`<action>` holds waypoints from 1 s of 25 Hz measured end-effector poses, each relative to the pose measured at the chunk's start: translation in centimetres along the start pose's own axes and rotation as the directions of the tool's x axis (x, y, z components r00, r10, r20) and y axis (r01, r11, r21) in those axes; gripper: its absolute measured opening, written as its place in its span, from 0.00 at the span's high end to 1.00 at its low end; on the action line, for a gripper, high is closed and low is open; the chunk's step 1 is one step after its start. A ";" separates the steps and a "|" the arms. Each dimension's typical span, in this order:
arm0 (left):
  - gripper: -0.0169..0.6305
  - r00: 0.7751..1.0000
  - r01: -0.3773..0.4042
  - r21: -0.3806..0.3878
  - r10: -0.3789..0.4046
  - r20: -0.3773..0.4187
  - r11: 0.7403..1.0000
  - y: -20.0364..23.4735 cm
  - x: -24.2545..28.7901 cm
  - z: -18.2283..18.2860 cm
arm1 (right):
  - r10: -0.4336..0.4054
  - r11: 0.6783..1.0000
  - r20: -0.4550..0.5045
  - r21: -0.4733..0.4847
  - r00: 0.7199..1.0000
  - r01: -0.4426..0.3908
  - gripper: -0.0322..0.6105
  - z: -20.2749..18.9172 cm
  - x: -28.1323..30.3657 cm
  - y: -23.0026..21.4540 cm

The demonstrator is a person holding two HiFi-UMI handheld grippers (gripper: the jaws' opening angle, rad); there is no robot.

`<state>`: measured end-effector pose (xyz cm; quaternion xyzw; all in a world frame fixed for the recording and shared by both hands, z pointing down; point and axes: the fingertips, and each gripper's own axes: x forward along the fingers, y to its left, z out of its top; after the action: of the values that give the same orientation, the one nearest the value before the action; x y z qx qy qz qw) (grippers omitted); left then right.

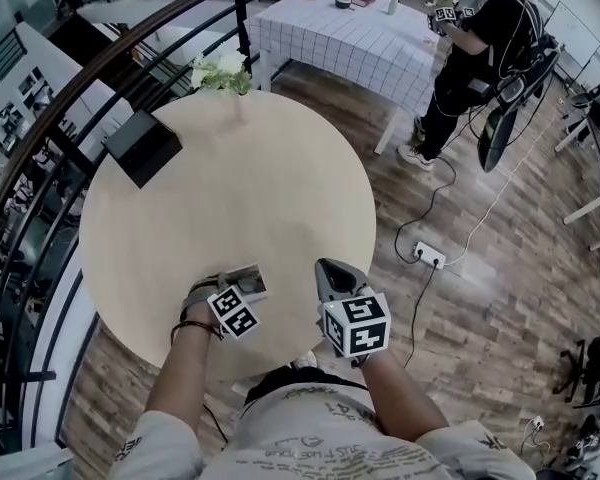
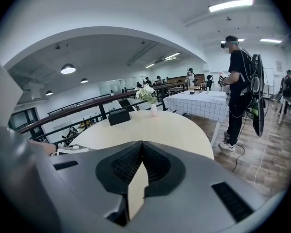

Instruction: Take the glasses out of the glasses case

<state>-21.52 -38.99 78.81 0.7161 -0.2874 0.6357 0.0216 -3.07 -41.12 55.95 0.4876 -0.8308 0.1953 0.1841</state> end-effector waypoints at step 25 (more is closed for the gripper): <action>0.94 0.983 -0.100 -0.202 0.128 0.130 0.974 2.8 -8.8 2.6 | 0.098 0.995 0.083 -0.038 0.992 -0.095 0.93 2.4 0.1 2.2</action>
<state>-20.69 -38.98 69.29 0.7363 -0.3900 0.5519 0.0343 -5.37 -41.41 53.57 0.4513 -0.8637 0.1689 0.1474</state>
